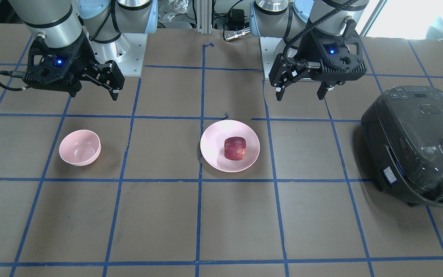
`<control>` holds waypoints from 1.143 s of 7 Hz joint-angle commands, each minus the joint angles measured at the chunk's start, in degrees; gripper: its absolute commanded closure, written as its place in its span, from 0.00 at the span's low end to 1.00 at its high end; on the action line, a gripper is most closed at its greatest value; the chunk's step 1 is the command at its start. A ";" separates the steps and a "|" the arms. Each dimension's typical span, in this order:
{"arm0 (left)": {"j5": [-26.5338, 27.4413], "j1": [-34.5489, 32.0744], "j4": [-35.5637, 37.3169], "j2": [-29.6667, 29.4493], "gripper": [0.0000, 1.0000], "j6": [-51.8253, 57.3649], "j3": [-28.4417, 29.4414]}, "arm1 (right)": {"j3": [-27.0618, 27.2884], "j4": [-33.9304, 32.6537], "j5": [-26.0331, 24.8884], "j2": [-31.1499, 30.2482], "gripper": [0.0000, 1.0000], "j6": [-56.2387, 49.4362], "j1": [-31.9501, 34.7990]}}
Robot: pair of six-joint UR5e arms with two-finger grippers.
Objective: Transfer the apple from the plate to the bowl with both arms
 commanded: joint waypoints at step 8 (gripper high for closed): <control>0.26 0.00 -0.44 0.26 0.00 -0.01 -0.03 | 0.09 0.09 0.05 0.26 0.00 -0.01 0.00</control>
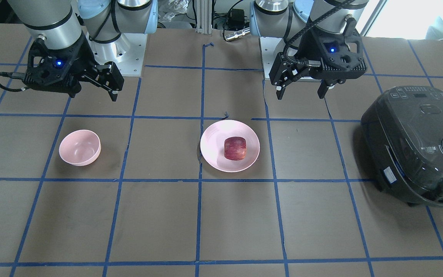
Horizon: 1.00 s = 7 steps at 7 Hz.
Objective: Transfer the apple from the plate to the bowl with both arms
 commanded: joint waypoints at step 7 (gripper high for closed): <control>-0.15 -3.76 9.84 -2.88 0.00 -5.59 -13.41 | 0.19 -3.46 -0.53 5.00 0.00 -8.19 -4.69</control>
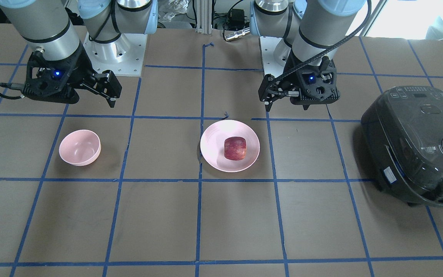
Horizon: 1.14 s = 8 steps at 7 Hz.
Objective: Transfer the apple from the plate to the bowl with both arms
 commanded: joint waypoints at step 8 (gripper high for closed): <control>0.02 -10.62 30.81 -15.01 0.00 -11.67 -14.76 | 17.66 -22.67 0.91 16.64 0.00 -33.26 -20.62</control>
